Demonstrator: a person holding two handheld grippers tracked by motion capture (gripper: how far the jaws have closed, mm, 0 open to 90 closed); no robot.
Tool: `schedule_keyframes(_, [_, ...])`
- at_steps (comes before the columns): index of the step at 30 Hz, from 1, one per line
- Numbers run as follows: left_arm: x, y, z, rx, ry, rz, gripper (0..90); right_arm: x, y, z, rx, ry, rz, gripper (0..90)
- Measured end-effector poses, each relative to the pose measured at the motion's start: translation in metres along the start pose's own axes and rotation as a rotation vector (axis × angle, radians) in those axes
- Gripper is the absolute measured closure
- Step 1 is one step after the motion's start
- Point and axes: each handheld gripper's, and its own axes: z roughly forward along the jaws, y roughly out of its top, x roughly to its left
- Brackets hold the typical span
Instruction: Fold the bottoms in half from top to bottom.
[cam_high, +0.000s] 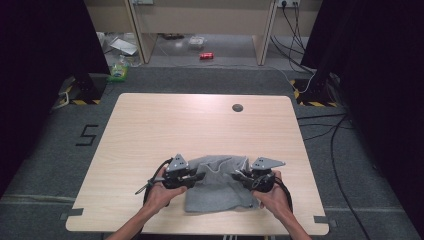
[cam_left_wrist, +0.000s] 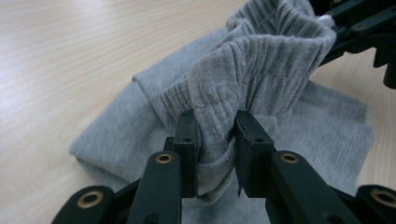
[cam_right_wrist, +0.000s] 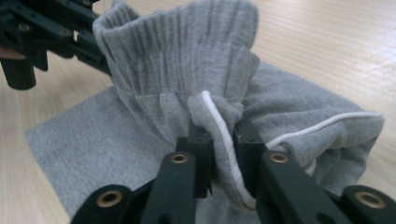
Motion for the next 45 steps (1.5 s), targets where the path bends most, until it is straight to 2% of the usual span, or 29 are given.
schedule_keyframes(6, [-0.002,-0.002,-0.007,-0.02,-0.044,-0.038,62.3,0.009,0.005,-0.006,-0.003,-0.008,-0.002,57.6])
schedule_keyframes(10, [-0.008,0.002,-0.013,-0.023,-0.069,-0.025,56.7,0.012,0.018,-0.016,-0.031,-0.007,-0.002,51.6])
schedule_keyframes(12, [-0.01,0.005,-0.015,-0.025,-0.081,-0.033,53.1,0.014,0.026,-0.019,-0.054,-0.014,0.001,48.9])
schedule_keyframes(14, [-0.011,0.007,-0.018,-0.037,-0.104,-0.059,48.2,0.015,0.032,-0.02,-0.067,-0.011,0.005,47.9])
schedule_keyframes(18, [-0.012,0.016,-0.029,-0.068,-0.128,-0.064,45.0,0.016,0.041,-0.018,-0.058,-0.015,-0.008,48.2])
schedule_keyframes(21, [-0.009,0.023,-0.033,-0.089,-0.113,-0.064,43.5,0.013,0.044,-0.013,-0.047,-0.009,-0.001,49.2])
schedule_keyframes(26, [0.001,0.022,-0.027,-0.065,-0.079,-0.091,43.7,0.013,0.043,-0.001,-0.009,0.003,0.002,51.9])
schedule_keyframes(28, [0.002,0.018,-0.021,-0.032,-0.057,-0.075,43.8,0.014,0.039,0.003,0.016,0.012,-0.001,52.3])
schedule_keyframes(30, [0.001,0.013,-0.016,-0.004,-0.051,-0.066,43.3,0.016,0.034,0.007,0.044,0.011,-0.006,52.4])
schedule_keyframes(35, [-0.013,-0.003,-0.006,0.064,-0.04,-0.008,42.0,0.022,0.017,0.01,0.116,0.02,-0.023,51.9])
schedule_keyframes(43, [-0.034,-0.022,-0.001,0.101,-0.008,0.077,42.2,0.033,-0.01,0.009,0.18,-0.029,-0.052,51.2])
schedule_keyframes(45, [-0.036,-0.026,-0.001,0.089,-0.001,0.078,42.8,0.034,-0.017,0.01,0.175,-0.035,-0.039,51.2])
